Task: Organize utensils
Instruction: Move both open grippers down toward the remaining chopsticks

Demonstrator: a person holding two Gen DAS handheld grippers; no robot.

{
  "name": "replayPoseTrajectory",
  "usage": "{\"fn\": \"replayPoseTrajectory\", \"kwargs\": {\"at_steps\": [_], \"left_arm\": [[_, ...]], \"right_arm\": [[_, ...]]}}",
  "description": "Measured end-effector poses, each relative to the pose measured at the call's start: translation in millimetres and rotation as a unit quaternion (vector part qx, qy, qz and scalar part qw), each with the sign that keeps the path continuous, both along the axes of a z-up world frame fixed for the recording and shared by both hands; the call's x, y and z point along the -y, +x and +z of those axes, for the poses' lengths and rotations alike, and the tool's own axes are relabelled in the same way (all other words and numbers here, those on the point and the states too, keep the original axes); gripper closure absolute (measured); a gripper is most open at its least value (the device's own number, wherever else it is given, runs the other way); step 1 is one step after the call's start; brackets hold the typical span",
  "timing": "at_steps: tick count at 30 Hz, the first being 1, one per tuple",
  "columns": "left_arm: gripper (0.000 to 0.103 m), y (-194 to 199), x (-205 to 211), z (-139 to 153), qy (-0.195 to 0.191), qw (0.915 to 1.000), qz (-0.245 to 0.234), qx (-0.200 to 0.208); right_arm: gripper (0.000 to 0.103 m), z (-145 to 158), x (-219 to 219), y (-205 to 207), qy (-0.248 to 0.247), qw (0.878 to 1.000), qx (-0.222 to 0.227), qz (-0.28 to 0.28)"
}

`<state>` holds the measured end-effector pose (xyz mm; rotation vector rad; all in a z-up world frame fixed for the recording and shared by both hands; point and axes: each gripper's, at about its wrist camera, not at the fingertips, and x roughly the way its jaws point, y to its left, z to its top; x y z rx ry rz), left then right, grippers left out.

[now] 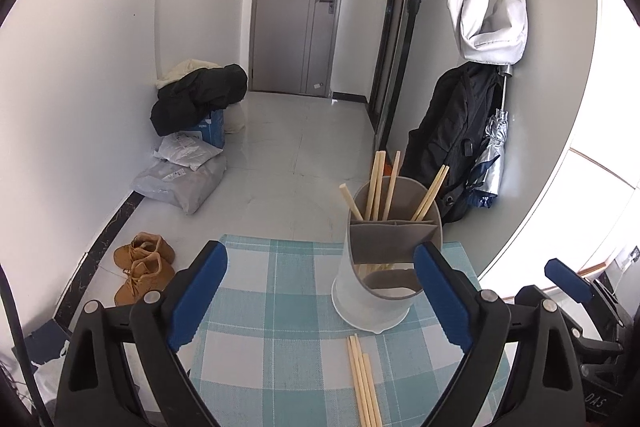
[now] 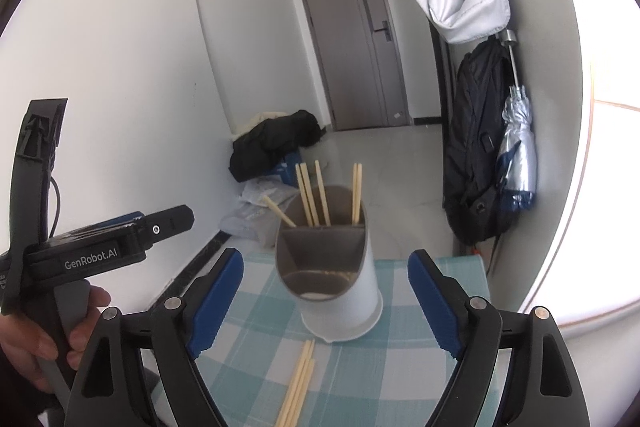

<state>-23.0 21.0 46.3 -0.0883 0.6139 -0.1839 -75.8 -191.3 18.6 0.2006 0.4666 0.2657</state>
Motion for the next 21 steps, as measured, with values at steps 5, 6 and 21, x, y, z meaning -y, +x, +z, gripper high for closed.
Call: {"fn": "replayPoseTrajectory", "kwargs": {"at_steps": [5, 6, 21], "left_arm": [[0.011, -2.0, -4.3, -19.6, -0.008, 0.9999, 0.008, -0.004], [0.011, -1.2, -4.6, -24.6, -0.008, 0.9999, 0.010, -0.006], [0.011, 27.6, -30.6, -86.7, -0.007, 0.9947, 0.039, -0.095]], "right_arm": [[0.018, -18.5, -9.9, -2.9, -0.010, 1.000, -0.020, 0.010], [0.018, -23.0, -11.5, -2.1, -0.013, 0.999, -0.028, 0.011], [0.021, -96.4, -37.8, 27.6, -0.059, 0.985, -0.159, 0.038]]}}
